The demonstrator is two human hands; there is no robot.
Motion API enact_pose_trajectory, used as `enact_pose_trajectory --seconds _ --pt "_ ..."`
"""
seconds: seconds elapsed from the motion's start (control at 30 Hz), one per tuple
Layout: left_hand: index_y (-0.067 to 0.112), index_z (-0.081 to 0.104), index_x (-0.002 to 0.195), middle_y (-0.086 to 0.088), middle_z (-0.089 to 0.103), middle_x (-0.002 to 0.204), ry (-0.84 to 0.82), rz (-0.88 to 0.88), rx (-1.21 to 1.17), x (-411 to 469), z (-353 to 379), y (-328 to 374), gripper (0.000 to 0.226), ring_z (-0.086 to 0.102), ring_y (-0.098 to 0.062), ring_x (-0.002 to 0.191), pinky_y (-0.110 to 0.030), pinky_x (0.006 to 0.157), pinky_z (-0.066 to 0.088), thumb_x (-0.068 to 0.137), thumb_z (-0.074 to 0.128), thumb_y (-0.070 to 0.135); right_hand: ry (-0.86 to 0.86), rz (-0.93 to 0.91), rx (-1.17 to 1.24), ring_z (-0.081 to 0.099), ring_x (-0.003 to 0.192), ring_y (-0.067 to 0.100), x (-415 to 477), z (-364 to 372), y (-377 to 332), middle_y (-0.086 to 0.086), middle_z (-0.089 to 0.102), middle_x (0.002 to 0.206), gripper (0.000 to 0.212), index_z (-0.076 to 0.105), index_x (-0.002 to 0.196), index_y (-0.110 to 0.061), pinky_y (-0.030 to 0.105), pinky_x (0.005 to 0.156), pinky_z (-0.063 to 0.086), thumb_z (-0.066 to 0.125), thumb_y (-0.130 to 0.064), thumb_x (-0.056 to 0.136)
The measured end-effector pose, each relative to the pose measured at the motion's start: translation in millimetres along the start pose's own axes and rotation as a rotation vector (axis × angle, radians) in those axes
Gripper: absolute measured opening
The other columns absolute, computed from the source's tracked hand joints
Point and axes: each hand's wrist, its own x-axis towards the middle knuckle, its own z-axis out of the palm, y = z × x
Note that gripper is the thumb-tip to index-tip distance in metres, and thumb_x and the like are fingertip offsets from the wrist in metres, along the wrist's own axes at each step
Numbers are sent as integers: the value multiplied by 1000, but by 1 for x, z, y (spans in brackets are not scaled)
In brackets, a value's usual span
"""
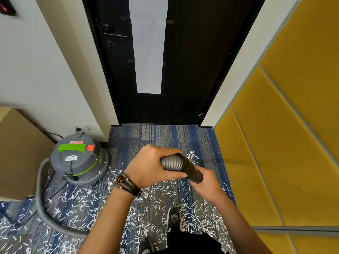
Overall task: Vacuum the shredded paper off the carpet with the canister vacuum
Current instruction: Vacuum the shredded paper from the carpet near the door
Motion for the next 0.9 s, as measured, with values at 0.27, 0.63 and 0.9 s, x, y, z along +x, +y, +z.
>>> enact_pose_trajectory --seconds 0.27,0.63,0.9 --pt "35 76 118 22 77 104 -47 11 -2 -20 -5 0 56 70 10 92 -20 86 58 72 85 65 -54 -22 14 62 67 2 -19 13 -12 -11 68 74 41 64 88 -46 16 62 45 75 -7 85" --pt "32 76 118 32 69 99 26 47 0 -50 -18 13 55 70 9 89 -16 83 57 74 81 66 -9 -18 43 67 72 13 -43 22 -28 -4 73 81 27 72 102 -31 29 63 54 79 -12 84" --pt "39 74 115 26 76 99 26 -13 -3 -84 -28 0 51 70 11 88 -22 82 59 72 85 64 -130 0 -53 62 68 0 -49 56 -35 -9 67 77 25 70 96 -26 19 62 46 76 -7 82"
